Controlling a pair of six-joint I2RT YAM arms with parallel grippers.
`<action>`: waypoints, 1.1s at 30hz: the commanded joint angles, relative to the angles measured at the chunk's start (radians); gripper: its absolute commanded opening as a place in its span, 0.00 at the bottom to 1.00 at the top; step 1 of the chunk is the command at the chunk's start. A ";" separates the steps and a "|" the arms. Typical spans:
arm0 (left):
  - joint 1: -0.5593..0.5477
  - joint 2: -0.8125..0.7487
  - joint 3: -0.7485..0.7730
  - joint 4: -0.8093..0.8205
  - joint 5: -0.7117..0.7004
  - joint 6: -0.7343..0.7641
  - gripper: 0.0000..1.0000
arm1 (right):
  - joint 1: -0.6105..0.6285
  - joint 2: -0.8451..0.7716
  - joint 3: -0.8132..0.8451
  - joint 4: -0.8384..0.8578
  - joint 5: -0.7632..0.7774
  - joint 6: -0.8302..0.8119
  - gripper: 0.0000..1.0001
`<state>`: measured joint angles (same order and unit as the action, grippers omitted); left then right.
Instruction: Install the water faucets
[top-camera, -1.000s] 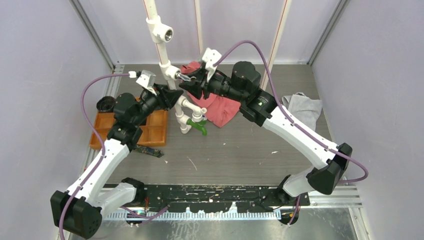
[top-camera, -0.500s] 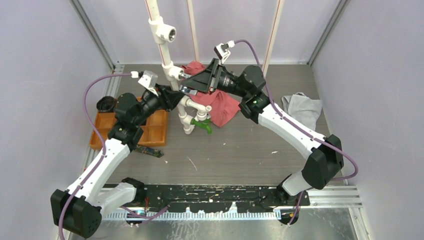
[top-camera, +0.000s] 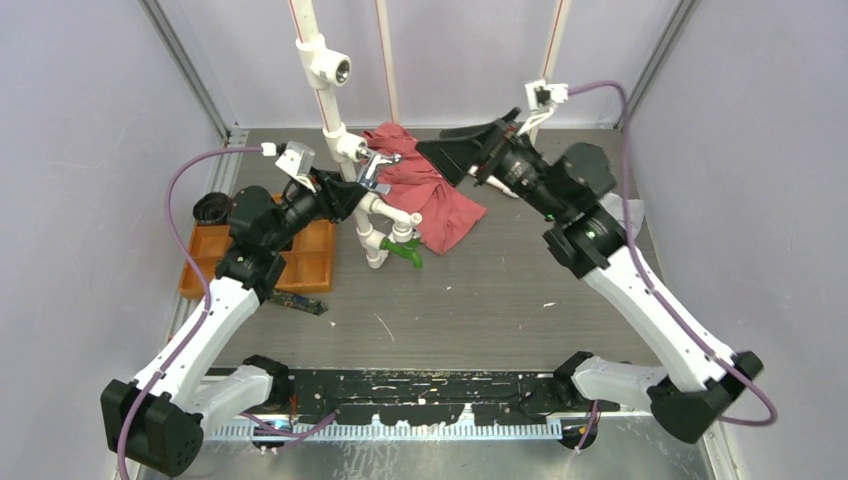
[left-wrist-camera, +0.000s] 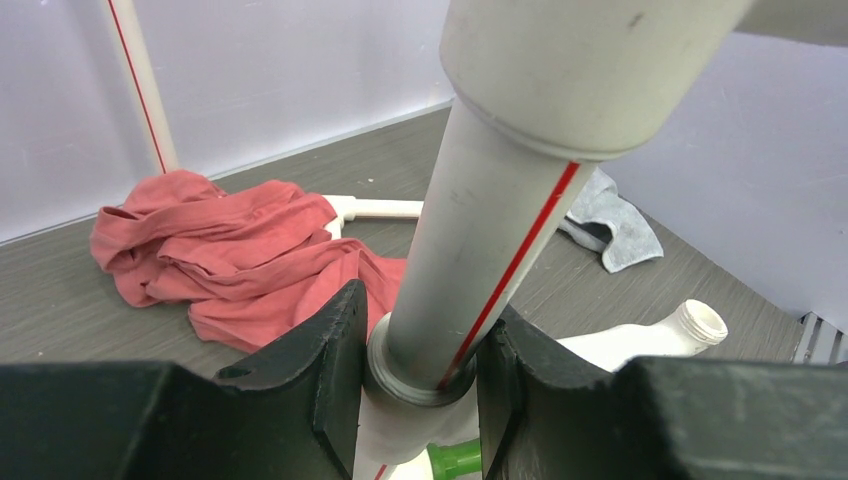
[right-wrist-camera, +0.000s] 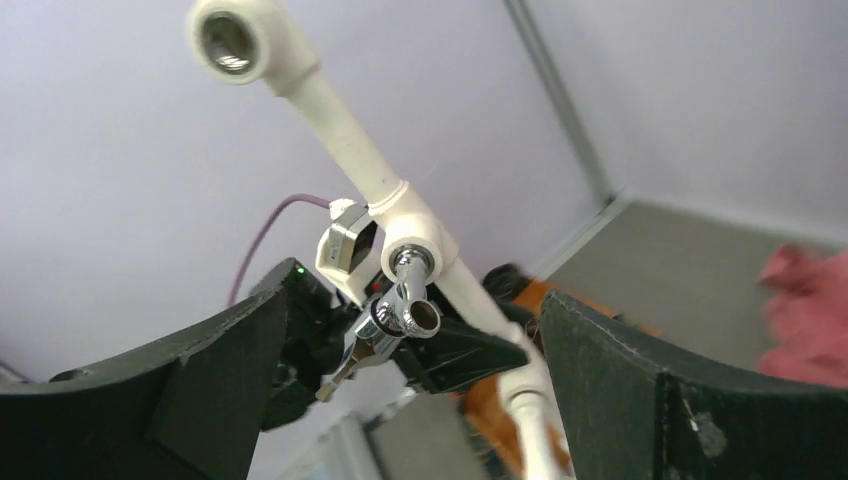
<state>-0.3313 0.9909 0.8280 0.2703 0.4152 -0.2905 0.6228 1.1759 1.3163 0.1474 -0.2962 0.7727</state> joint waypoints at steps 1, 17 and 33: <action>0.009 -0.005 0.014 0.010 -0.006 -0.108 0.00 | 0.033 -0.128 -0.040 0.037 0.032 -0.664 1.00; 0.009 -0.003 0.042 -0.026 -0.009 -0.106 0.00 | 0.370 -0.121 -0.027 -0.107 0.119 -2.065 1.00; 0.006 -0.014 0.056 -0.052 -0.018 -0.096 0.00 | 0.477 0.108 -0.005 0.032 0.354 -2.470 0.90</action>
<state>-0.3317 0.9928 0.8440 0.2382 0.4152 -0.2840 1.1000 1.2732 1.2697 0.0620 -0.0017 -1.5887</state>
